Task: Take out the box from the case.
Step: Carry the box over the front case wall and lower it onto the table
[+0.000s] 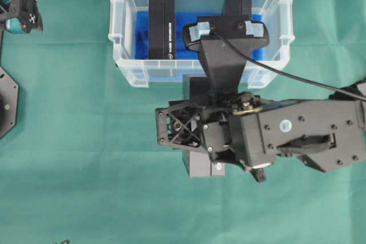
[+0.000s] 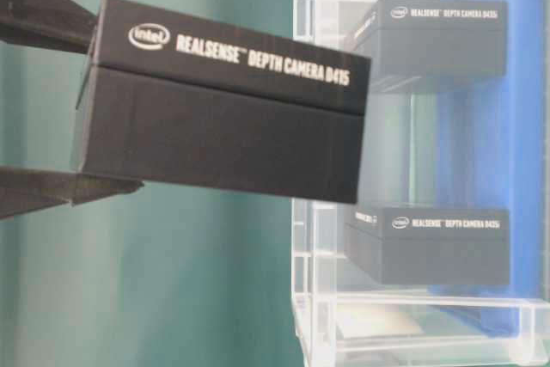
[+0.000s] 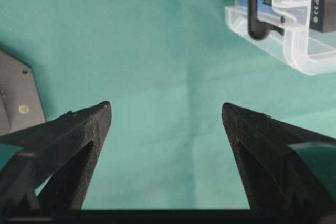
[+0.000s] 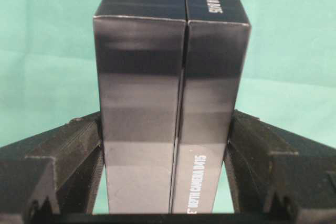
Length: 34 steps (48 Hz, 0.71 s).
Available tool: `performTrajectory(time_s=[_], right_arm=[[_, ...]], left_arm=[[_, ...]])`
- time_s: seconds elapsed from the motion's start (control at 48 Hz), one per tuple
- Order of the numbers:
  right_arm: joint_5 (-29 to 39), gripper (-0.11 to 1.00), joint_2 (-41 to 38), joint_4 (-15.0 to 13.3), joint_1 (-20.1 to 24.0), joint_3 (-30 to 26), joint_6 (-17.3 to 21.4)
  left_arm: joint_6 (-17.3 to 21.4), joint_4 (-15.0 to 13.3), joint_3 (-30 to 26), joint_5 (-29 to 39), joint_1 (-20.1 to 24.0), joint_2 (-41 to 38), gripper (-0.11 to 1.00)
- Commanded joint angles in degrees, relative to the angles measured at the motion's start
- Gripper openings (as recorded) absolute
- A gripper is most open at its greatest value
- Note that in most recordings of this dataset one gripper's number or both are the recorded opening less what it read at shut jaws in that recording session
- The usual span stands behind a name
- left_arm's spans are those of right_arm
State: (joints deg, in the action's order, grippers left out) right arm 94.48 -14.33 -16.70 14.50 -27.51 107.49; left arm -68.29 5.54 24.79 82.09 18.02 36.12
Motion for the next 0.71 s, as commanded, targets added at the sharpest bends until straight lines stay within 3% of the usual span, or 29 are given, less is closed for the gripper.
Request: performTrajectory(time_s=[0.0, 0.375, 0.688], right_arm=[[0.09, 0.68, 1.32, -0.35, 0.09, -1.67, 0.00], [0.09, 0.68, 1.14, -0.44, 0.09, -0.97, 0.00], [-3.69, 0.68, -0.26, 1.58, 0.09, 5.54, 0.62]], left_arm=[[0.09, 0.26, -0.70, -0.26, 0.26, 0.09, 0.92], [0.18, 0.26, -0.70, -0.26, 0.35, 0.18, 0.92], [0.26, 0.18, -0.62, -0.18, 0.35, 0.18, 0.92]])
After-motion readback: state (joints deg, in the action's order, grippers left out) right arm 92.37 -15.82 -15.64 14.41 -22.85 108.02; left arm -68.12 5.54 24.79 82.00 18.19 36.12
